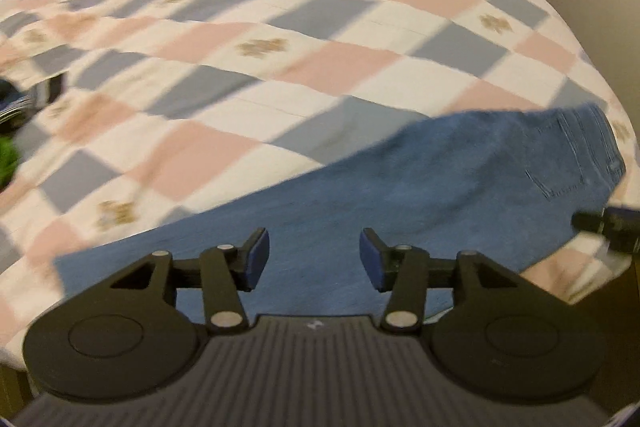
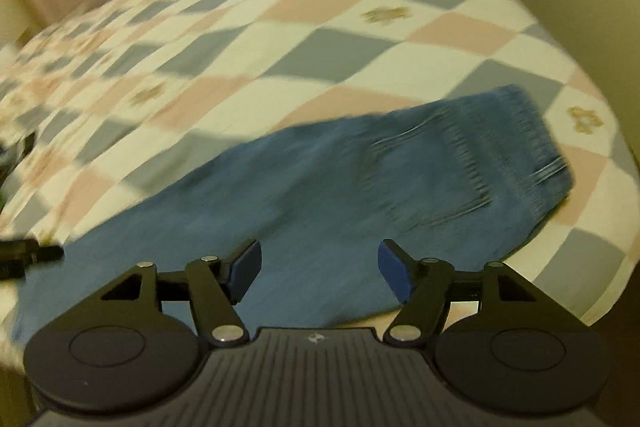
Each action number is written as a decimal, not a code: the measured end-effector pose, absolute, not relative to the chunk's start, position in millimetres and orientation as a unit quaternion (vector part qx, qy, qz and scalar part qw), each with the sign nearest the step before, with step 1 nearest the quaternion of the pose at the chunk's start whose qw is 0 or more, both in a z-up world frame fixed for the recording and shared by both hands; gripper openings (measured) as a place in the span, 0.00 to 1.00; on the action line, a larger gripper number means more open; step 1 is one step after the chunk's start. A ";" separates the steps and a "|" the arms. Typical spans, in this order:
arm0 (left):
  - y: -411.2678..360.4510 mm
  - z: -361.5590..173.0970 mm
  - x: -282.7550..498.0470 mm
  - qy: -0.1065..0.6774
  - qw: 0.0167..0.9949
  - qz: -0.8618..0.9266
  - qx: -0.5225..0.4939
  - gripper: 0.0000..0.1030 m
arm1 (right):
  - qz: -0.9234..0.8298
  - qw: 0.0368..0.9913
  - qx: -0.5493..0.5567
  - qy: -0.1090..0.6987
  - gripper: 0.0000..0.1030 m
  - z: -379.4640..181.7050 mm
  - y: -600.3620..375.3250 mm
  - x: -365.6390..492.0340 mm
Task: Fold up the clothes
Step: 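Move both open tools toward the jeans leg hems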
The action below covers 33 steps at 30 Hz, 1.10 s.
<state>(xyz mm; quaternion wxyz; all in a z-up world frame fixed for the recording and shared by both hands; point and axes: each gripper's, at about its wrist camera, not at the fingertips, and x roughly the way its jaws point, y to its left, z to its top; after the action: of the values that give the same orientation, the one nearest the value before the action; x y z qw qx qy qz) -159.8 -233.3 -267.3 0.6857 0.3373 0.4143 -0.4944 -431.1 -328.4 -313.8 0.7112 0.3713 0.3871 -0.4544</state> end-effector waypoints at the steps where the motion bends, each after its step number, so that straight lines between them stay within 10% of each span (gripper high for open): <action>1: -226.9 -255.9 -155.0 0.409 0.695 -0.489 0.333 0.55 | -0.445 0.716 0.368 0.392 0.65 -310.0 -322.6 -422.8; 33: -109.1 -204.1 149.1 0.317 0.557 -0.668 0.377 0.61 | -0.651 0.602 0.324 0.329 0.77 -186.4 -115.0 -112.3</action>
<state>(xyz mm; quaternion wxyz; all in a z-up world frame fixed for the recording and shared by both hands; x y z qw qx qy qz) 149.1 -109.1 -204.1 0.5575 0.3775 0.3174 -0.6678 -112.3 -115.0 -186.4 0.6021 0.3241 0.3289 -0.6514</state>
